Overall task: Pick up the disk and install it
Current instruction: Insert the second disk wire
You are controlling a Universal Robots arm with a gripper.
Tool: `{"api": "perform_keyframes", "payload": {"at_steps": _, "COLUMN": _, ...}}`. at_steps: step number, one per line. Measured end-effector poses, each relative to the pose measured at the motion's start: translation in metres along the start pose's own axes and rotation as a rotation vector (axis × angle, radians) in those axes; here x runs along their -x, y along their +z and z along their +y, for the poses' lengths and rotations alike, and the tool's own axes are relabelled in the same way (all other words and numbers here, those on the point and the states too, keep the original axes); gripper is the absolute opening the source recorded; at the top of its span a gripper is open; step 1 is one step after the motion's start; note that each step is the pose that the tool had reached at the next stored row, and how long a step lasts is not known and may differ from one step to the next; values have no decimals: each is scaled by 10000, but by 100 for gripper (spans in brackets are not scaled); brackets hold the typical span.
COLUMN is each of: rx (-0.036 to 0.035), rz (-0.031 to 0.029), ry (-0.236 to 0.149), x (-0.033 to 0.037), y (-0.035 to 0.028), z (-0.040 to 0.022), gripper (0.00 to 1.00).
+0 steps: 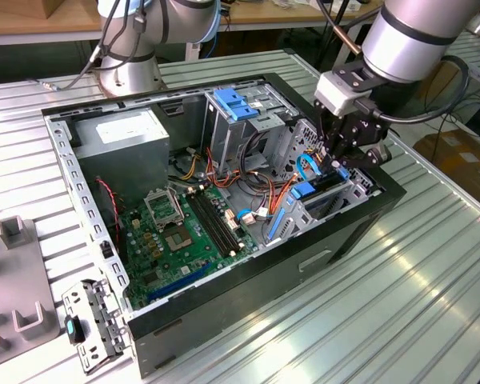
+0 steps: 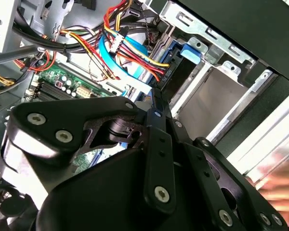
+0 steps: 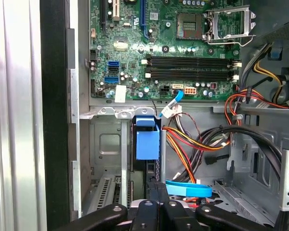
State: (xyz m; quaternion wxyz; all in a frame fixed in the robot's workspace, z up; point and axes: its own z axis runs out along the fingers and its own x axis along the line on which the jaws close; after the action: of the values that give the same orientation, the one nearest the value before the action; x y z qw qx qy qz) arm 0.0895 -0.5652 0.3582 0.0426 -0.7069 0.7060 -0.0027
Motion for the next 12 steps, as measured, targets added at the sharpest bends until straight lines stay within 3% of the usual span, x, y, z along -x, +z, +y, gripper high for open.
{"api": "perform_keyframes", "payload": {"at_steps": 12, "rx": 0, "rz": 1, "ry": 0, "x": 1, "y": -19, "z": -1, "gripper": 11}}
